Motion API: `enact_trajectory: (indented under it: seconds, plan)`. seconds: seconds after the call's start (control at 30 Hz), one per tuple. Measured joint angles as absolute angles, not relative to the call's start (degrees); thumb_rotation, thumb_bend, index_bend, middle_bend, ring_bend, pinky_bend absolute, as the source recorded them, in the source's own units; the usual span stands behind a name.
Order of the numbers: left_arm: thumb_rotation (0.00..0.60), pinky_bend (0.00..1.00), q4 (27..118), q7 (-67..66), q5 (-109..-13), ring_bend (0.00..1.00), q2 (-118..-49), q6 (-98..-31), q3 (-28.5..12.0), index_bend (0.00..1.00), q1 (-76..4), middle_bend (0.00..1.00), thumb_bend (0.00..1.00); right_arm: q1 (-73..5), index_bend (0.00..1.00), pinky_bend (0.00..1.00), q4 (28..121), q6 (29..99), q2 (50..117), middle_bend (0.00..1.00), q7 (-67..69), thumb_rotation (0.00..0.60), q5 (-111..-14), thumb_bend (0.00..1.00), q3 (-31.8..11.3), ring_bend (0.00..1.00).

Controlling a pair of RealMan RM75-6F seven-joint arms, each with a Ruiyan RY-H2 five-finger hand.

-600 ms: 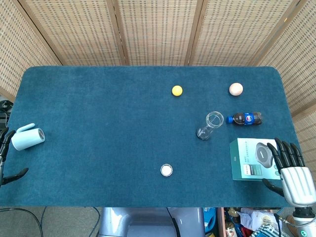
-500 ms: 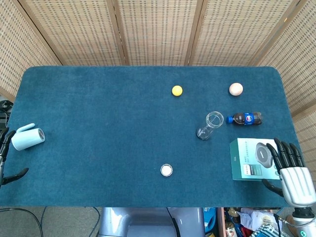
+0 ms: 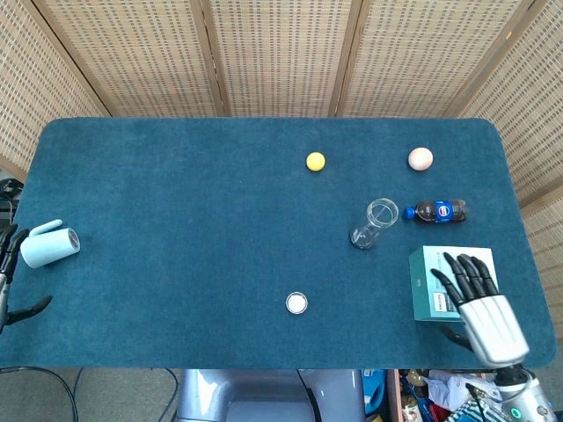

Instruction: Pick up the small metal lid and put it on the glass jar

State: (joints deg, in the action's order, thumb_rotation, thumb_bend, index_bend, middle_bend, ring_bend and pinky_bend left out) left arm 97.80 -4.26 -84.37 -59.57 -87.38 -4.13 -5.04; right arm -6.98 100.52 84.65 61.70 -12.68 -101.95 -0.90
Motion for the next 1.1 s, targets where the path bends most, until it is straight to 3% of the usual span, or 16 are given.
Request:
enact_trajectory:
  seconds: [0.3,0.57,0.8,1.1]
  plan:
    - [0.6,0.0,97.52,-3.3,-82.66,0.0,-59.24,-86.01,-4.69,0.0,-5.47,0.0,0.11,-19.0,0.35,0.0,103.83,66.78,63.93,0.0,-10.49,0.6,-103.29,0.11,-2.08,0.0]
    - [0.6,0.0,97.15,-2.64,-81.66,0.0,-59.06,-85.15,-5.03,0.0,-5.72,0.0,0.11,-27.59,0.4,0.0,102.61,53.51,72.38,0.0,-16.0,0.6,-90.13,0.24,-6.8,0.0]
    - [0.6,0.0,96.94,-3.62,-80.85,0.0,-59.47,-84.06,-5.21,0.0,-6.31,0.0,0.11,-32.13,0.45,0.0,99.31,48.68,81.36,0.0,-25.48,0.6,-78.69,0.36,-9.35,0.0]
    - [0.6,0.0,96.43,-3.74,-79.84,0.0,-59.75,-83.27,-5.52,0.0,-6.68,0.0,0.11,-36.54,0.45,0.0,97.81,48.61,90.25,0.0,-37.26,0.6,-62.02,0.43,-10.6,0.0]
